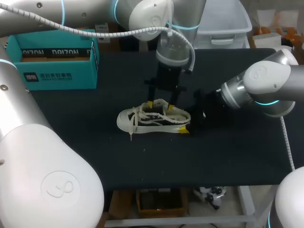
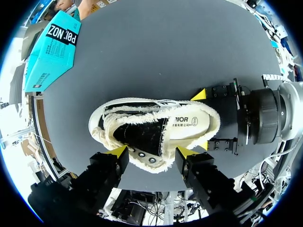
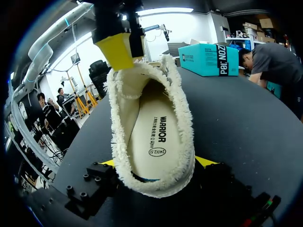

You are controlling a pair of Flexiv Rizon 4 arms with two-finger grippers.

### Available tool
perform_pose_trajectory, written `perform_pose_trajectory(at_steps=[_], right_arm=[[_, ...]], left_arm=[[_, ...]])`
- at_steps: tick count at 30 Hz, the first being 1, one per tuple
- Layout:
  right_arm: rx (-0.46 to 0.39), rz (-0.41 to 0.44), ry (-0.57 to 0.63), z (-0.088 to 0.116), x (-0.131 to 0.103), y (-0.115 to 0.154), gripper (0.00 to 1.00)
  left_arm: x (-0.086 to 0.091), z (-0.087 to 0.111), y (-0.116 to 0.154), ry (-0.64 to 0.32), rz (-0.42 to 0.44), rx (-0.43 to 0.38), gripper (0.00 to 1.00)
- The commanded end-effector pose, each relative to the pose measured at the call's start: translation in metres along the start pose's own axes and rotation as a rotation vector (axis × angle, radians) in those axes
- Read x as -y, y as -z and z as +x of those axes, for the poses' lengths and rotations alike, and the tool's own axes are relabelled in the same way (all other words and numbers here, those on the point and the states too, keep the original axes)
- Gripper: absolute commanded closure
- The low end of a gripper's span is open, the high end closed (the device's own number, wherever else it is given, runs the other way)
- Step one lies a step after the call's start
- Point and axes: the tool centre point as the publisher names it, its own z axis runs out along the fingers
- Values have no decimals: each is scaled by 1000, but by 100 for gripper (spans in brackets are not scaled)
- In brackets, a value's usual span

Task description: Open the shoe tongue, take the insole out of the shoe, put the insole back into the shoe, and pack the shoe into the shoebox

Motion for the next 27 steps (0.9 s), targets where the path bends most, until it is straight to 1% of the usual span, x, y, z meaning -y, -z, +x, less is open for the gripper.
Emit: perform_pose_trajectory(at_steps=[1, 6, 11, 18, 20, 21, 22, 24, 25, 26, 27], right_arm=[[-4, -4, 0, -5, 9, -12, 100], [-4, -4, 0, -5, 9, -12, 100], [-4, -4, 0, -5, 9, -12, 100], [-4, -4, 0, -5, 9, -12, 100], [-4, -4, 0, -5, 9, -12, 100], [-4, -4, 0, -5, 9, -12, 100], [-4, -4, 0, -5, 9, -12, 100], [-4, -4, 0, -5, 9, -12, 100], [-4, -4, 0, -5, 9, -12, 100], [-4, -4, 0, -5, 9, -12, 100], [-4, -4, 0, -5, 9, -12, 100]], left_arm=[[1, 2, -5, 8, 10, -1, 35], [6, 4, -14, 15, -5, 13, 35], [11, 7, -16, 30, 2, 27, 37], [17, 8, -21, 54, 11, 42, 36], [19, 8, -23, 67, 15, 50, 39], [20, 8, -23, 66, 13, 50, 49], [21, 8, -24, 67, 13, 51, 54], [22, 6, -24, 69, 10, 50, 75], [21, 4, -24, 71, 9, 49, 92], [21, 4, -24, 71, 9, 49, 92], [20, 1, -24, 73, 9, 47, 100]])
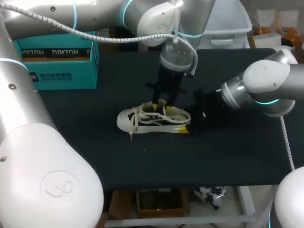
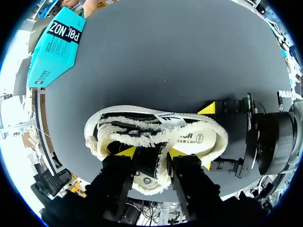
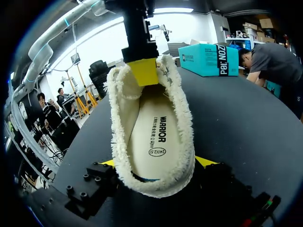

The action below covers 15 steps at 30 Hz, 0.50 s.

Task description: Open the shoe tongue, take the insole out of the shoe, put the insole back into the shoe, and pack the shoe into the shoebox

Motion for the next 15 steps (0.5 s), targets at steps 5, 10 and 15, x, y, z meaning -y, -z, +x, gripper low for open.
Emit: perform_pose_trajectory(at_steps=[5, 10, 15], right_arm=[[-4, -2, -1, -5, 9, -12, 100], [-4, -2, -1, -5, 9, -12, 100], [-4, -2, -1, -5, 9, -12, 100]], left_arm=[[-2, -14, 0, 0, -11, -27, 100], [-6, -26, 3, -10, -19, -75, 100], [-16, -48, 13, -16, 2, -176, 100]])
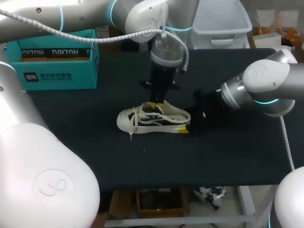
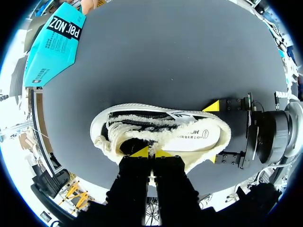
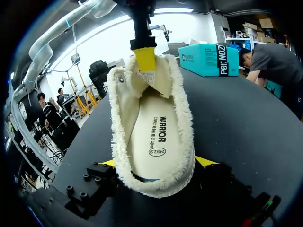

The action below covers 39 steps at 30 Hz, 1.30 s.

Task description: Open the shoe tongue, take the insole out of the shoe, put the insole back into the shoe, and pack the shoe into the shoebox

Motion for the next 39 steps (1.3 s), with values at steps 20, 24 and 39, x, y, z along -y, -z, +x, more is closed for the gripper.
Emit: perform_pose_trajectory(at_steps=[20, 24, 39], right_arm=[[-3, -2, -1, -5, 9, -12, 100], [-3, -2, -1, -5, 9, -12, 100], [-3, -2, -1, -5, 9, -12, 100]], left_arm=[[-8, -108, -5, 28, 43, -507, 100], [-8, -112, -10, 17, 49, -517, 100], [-11, -97, 8, -233, 42, -480, 65]])
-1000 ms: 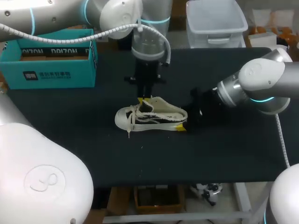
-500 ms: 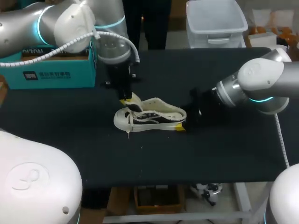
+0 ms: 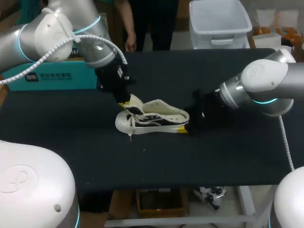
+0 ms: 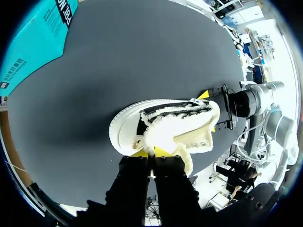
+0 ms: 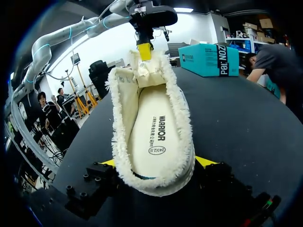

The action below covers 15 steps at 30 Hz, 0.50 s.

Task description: Open the shoe tongue, take the insole out of the shoe, put the insole back into the shoe, and pack the shoe into the shoebox

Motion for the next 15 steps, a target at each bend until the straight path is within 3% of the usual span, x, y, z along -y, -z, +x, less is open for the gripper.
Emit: perform_pose_trajectory(at_steps=[1, 8, 9, 11, 12, 14, 15], right_arm=[[-4, -3, 0, -4, 11, -9, 100], [-4, -3, 0, -4, 11, -9, 100], [-4, -3, 0, -4, 11, -9, 100], [-4, -3, 0, -4, 11, -9, 100], [-4, -3, 0, -4, 11, -9, 100], [-4, -3, 0, -4, 11, -9, 100], [-4, -3, 0, -4, 11, -9, 100]], left_arm=[[-1, 7, 16, -63, -13, 16, 64], [1, 35, 42, -223, -14, 49, 46], [1, 38, 44, -251, -13, 55, 49], [3, 46, 51, -321, -11, 63, 68], [4, 51, 54, -392, -15, 69, 100], [3, 57, 57, -479, -2, 78, 100], [2, 60, 58, -600, -20, 86, 100]])
